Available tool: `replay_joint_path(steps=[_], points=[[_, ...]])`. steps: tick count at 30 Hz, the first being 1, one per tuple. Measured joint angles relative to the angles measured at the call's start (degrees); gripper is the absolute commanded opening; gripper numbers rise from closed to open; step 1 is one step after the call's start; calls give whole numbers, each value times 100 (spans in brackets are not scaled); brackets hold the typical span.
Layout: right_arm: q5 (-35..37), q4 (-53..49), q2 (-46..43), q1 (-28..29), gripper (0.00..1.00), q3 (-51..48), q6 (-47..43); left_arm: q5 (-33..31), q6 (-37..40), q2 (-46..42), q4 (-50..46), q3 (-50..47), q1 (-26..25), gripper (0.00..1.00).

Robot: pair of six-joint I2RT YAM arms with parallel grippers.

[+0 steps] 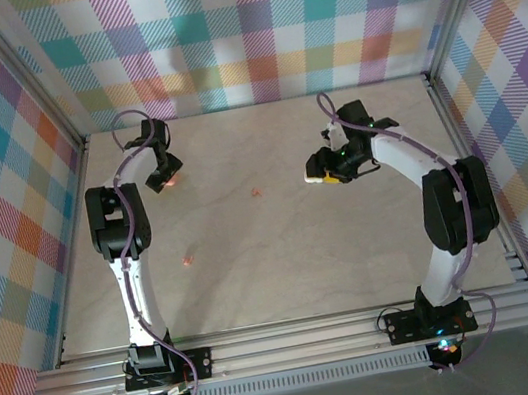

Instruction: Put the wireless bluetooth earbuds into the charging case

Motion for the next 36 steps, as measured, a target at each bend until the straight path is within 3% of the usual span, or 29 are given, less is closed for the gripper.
replay_joint_path(steps=[10, 23, 29, 36], points=[[-114, 199, -391, 0, 56, -380, 85, -7, 22, -94, 188, -304, -31, 51], [-293, 1355, -1786, 269, 56, -2371, 1130, 363, -170, -1888, 686, -2761, -509, 49], [24, 2371, -2618, 863, 52, -3451, 1840, 658, -623, -3169, 1019, -3871, -1021, 49], [870, 3786, -3045, 2009, 58, -4542, 2684, 914, -1484, -4640, 1172, -5042, -1897, 48]])
